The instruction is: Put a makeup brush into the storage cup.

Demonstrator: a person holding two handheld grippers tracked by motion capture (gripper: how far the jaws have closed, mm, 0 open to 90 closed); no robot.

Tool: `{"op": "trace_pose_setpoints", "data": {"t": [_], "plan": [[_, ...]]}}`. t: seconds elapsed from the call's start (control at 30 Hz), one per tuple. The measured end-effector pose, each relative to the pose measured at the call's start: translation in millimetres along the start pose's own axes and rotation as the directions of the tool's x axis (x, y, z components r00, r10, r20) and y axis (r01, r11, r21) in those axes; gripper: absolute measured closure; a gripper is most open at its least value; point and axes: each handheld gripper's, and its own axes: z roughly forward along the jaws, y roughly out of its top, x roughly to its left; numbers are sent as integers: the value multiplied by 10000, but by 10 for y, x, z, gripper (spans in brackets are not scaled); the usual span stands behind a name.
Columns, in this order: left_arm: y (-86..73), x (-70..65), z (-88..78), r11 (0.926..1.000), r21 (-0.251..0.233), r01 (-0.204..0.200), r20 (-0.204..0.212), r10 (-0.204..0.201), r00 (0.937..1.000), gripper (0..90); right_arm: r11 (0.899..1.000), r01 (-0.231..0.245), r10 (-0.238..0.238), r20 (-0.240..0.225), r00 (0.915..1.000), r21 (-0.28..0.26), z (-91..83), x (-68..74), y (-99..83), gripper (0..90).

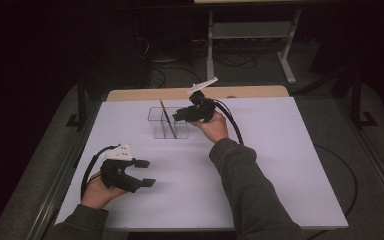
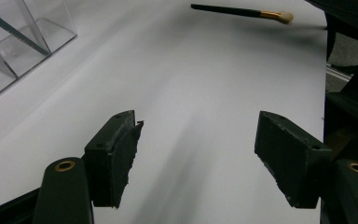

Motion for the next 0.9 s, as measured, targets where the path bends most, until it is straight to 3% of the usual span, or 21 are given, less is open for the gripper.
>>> {"op": "trace_pose_setpoints", "data": {"t": [0.3,0.73,0.9], "plan": [[-2,-9,7,10000,85,22,-24,-22,10000,291,9995,-206,205,-27,9998,-219,-130,-16,-75,619],[-2,-17,34,9999,72,87,12,-87,10000,290,9994,27,-27,3,10000,-338,-316,34,-109,597],[7,4,43,9999,148,-71,92,70,9999,290,9993,28,-26,65,10000,-365,-396,46,-121,590]]}}
